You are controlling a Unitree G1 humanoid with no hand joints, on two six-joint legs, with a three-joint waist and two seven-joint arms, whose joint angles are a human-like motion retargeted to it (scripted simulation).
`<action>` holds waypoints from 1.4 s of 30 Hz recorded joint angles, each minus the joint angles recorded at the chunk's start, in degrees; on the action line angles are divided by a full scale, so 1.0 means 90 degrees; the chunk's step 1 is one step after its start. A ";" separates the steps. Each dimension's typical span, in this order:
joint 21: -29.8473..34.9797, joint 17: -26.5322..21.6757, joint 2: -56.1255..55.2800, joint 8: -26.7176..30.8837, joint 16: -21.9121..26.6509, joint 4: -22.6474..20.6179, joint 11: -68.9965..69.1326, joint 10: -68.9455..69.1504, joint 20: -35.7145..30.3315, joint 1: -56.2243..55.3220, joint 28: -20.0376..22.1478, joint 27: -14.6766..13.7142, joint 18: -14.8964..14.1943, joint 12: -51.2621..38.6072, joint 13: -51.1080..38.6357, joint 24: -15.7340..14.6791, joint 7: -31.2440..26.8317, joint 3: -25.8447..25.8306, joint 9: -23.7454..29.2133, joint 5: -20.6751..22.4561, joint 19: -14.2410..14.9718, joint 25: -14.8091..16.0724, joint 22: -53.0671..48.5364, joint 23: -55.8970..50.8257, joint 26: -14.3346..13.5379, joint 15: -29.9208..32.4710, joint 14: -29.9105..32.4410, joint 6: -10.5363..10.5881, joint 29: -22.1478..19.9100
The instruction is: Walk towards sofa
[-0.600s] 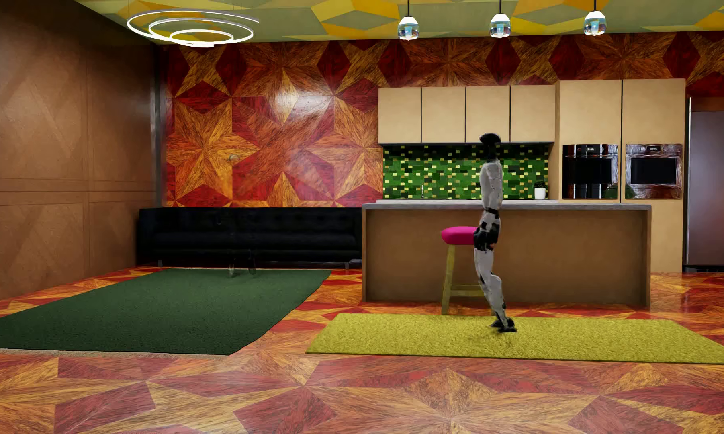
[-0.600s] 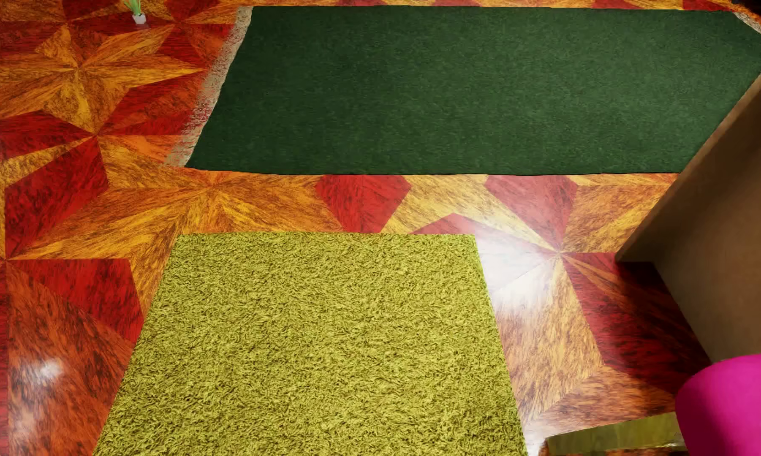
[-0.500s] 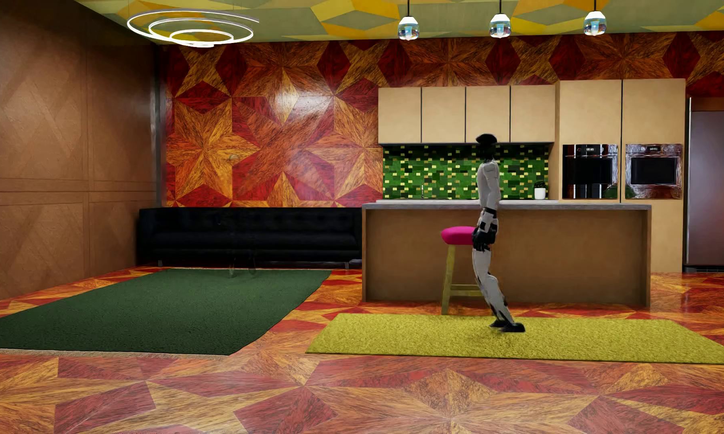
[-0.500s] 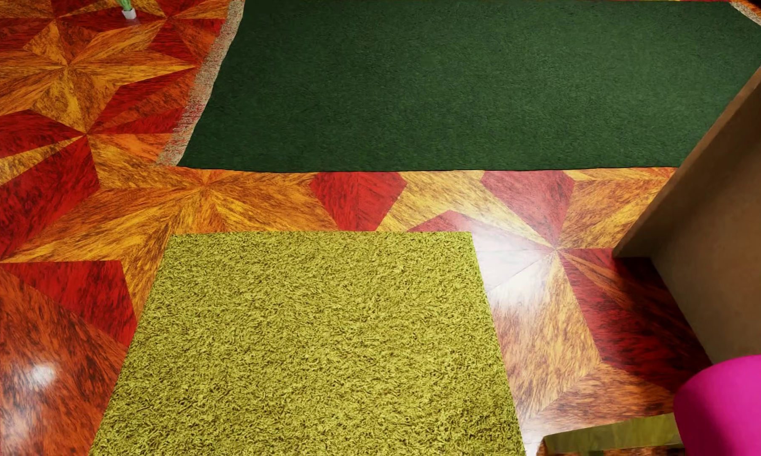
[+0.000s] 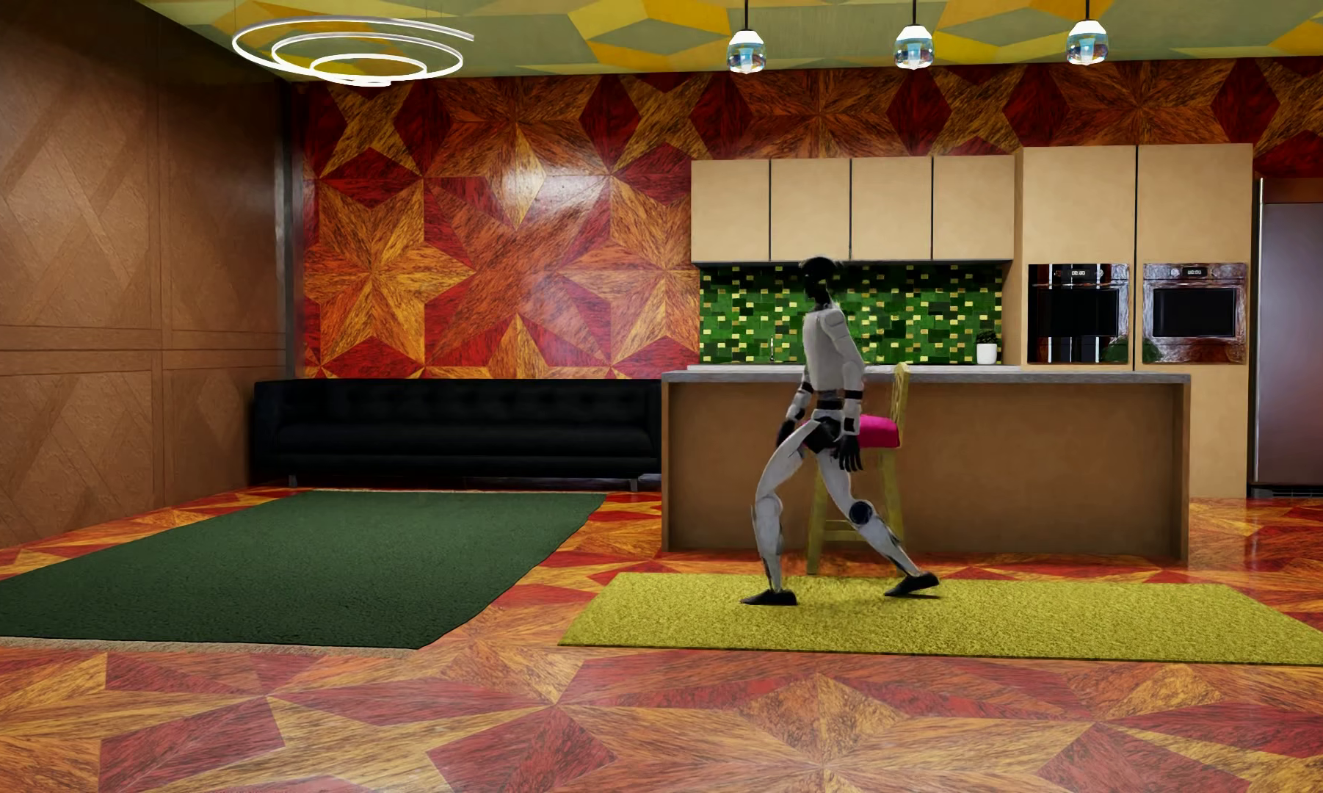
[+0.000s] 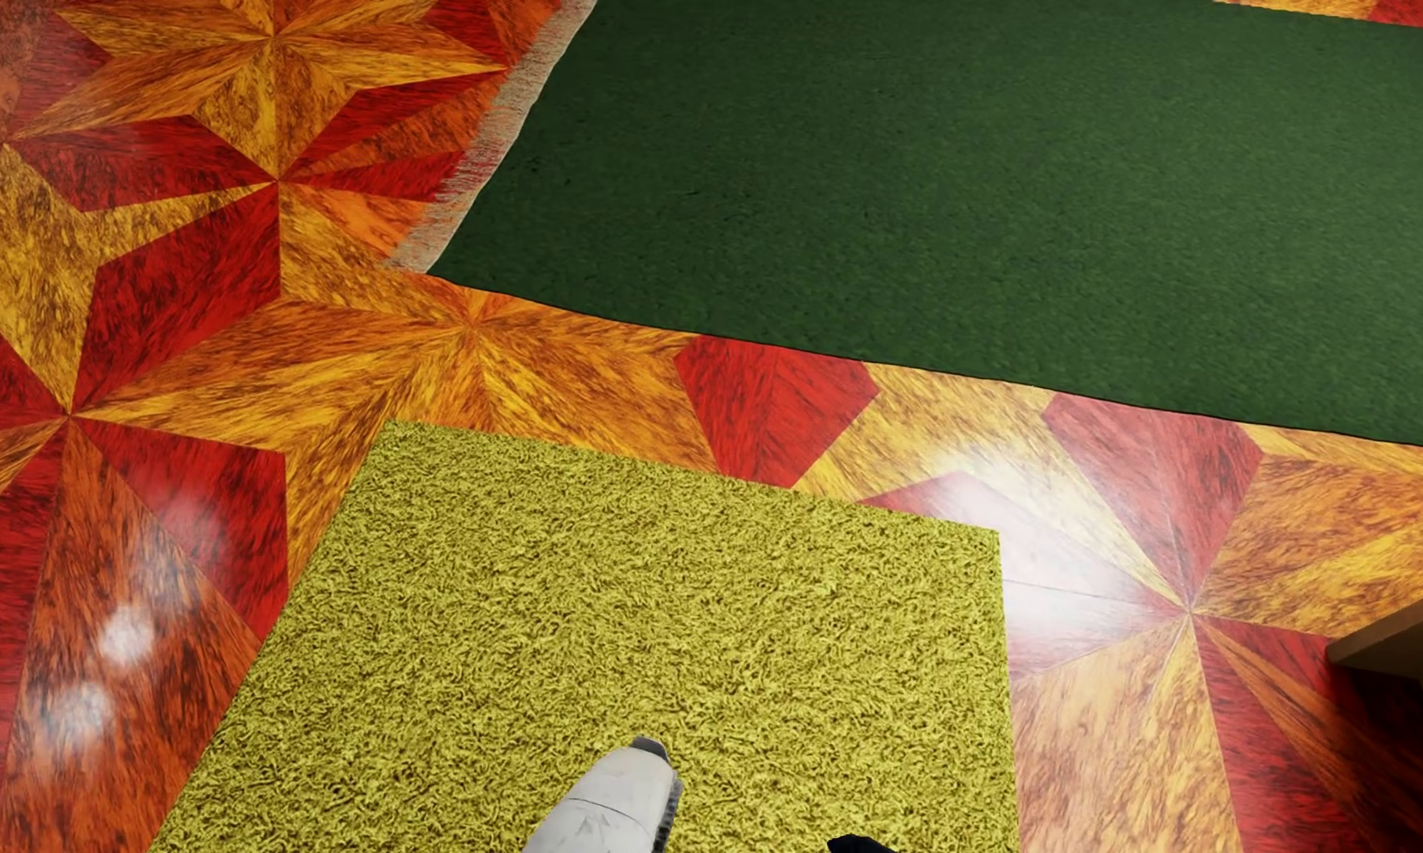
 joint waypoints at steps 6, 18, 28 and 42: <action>0.0446 0.0060 -0.2396 0.0000 -0.0098 -0.0610 0.5404 0.0491 0.0238 0.1638 0.0000 0.0000 0.0000 -0.0372 0.0949 0.0000 0.0000 -0.0845 -0.0001 -0.0373 0.0000 0.0000 -0.0290 0.0449 0.0000 0.3258 -0.1327 -0.0042 0.0000; 0.0633 -0.0056 -0.5706 0.0000 -0.0090 0.0066 0.1400 -0.0422 0.1102 0.5913 0.0000 0.0000 0.0000 -0.1016 0.1900 0.0000 0.0000 -0.3542 -0.0027 0.0377 0.0000 0.0000 -0.1264 0.0921 0.0000 0.4389 -0.0832 0.0896 0.0000; 0.0173 -0.0364 -0.0719 0.0000 0.0043 0.0443 0.0003 -0.0339 0.0373 0.1804 0.0000 0.0000 0.0000 0.0294 0.0321 0.0000 0.0000 -0.0895 -0.0068 0.0382 0.0000 0.0000 -0.0361 -0.0038 0.0000 0.0613 -0.0430 0.0269 0.0000; -0.0146 0.0116 -0.4471 0.0000 0.0183 -0.0256 0.1427 -0.1411 0.0579 0.4702 0.0000 0.0000 0.0000 -0.0419 0.1540 0.0000 0.0000 -0.2381 -0.0080 -0.0146 0.0000 0.0000 -0.1438 0.0862 0.0000 0.3848 -0.0953 0.0276 0.0000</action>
